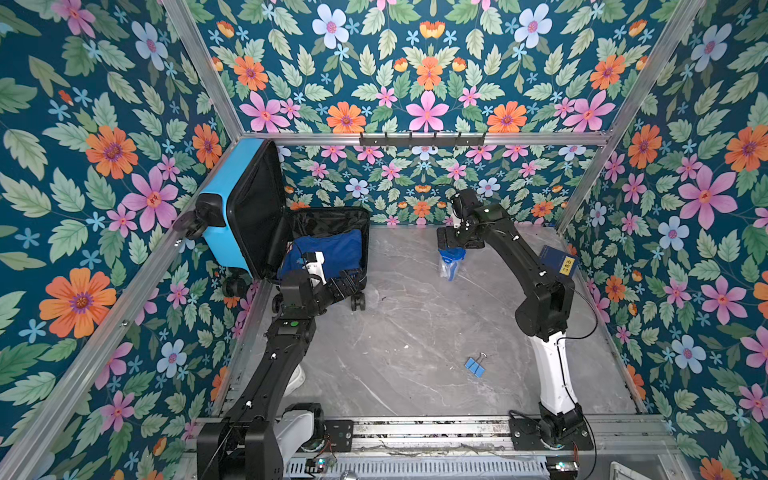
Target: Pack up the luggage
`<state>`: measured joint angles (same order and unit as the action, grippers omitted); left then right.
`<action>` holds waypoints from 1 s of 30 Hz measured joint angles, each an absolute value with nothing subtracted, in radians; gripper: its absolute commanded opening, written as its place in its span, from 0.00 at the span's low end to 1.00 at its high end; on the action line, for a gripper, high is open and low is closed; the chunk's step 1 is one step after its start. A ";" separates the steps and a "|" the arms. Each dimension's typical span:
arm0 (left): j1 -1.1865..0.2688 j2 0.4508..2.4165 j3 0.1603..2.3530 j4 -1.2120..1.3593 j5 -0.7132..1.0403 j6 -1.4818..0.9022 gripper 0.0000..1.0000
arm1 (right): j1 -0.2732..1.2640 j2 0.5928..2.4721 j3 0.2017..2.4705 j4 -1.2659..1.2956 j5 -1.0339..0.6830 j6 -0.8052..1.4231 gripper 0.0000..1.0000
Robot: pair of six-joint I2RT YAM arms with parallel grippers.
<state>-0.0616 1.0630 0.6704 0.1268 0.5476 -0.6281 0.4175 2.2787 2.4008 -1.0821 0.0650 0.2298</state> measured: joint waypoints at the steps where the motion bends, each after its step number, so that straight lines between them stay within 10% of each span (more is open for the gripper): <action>1: -0.062 1.063 0.671 0.123 0.548 -0.628 1.00 | 0.420 2.283 2.401 -1.094 0.075 0.222 0.99; 30: -0.093 1.089 0.703 0.096 0.546 -0.608 1.00 | 0.436 2.083 2.127 -1.044 0.055 0.181 0.99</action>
<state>-0.0925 1.0885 0.7033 0.0959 0.5465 -0.6083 0.4358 2.0830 2.1269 -1.0443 0.0547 0.1806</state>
